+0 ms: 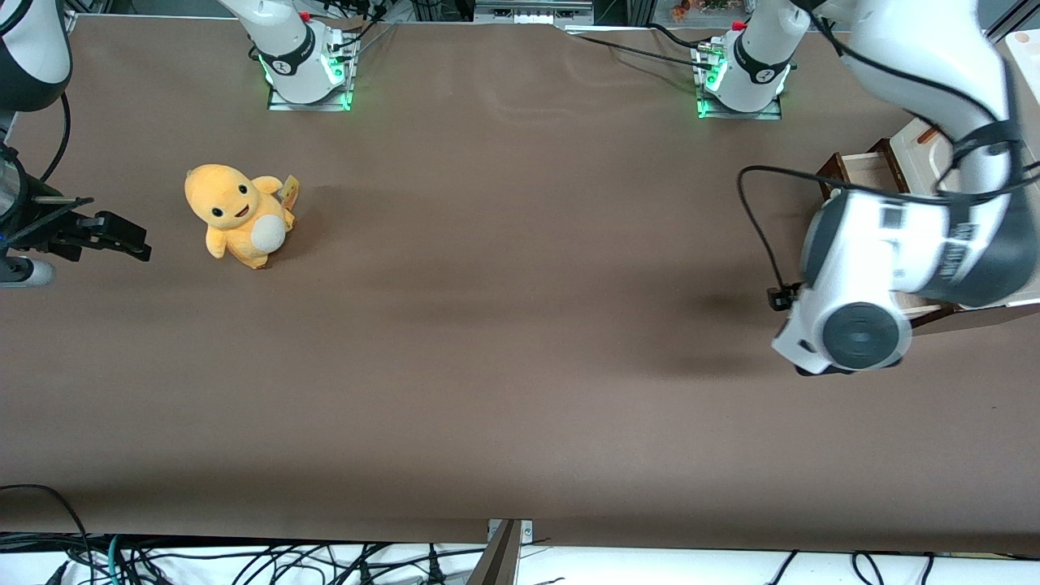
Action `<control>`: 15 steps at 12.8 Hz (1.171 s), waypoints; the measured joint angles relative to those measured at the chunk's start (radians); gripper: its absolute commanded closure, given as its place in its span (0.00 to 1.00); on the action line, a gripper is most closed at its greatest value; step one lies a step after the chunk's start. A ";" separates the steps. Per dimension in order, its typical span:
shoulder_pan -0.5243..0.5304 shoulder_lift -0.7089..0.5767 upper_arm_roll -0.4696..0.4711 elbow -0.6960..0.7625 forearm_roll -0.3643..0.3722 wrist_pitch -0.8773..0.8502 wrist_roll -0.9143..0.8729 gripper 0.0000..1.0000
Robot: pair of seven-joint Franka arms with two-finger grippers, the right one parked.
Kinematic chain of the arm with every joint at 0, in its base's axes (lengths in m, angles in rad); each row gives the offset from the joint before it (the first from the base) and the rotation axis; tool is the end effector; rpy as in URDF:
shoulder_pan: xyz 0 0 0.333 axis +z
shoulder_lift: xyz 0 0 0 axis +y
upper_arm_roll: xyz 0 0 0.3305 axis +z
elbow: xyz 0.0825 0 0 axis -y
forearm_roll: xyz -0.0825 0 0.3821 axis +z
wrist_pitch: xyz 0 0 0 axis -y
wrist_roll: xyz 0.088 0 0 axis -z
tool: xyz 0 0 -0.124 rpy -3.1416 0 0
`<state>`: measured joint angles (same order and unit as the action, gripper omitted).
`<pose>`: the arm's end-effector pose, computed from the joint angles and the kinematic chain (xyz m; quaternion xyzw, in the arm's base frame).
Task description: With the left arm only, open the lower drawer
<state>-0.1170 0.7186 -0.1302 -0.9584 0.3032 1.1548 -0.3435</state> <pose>0.6785 -0.0947 0.4231 -0.9583 -0.0743 0.2143 0.1740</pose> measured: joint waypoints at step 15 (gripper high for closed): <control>0.141 -0.014 0.029 0.041 -0.128 0.220 0.311 0.00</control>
<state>0.0238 0.7050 -0.1013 -0.9178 0.1748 1.3751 -0.0320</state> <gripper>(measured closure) 0.000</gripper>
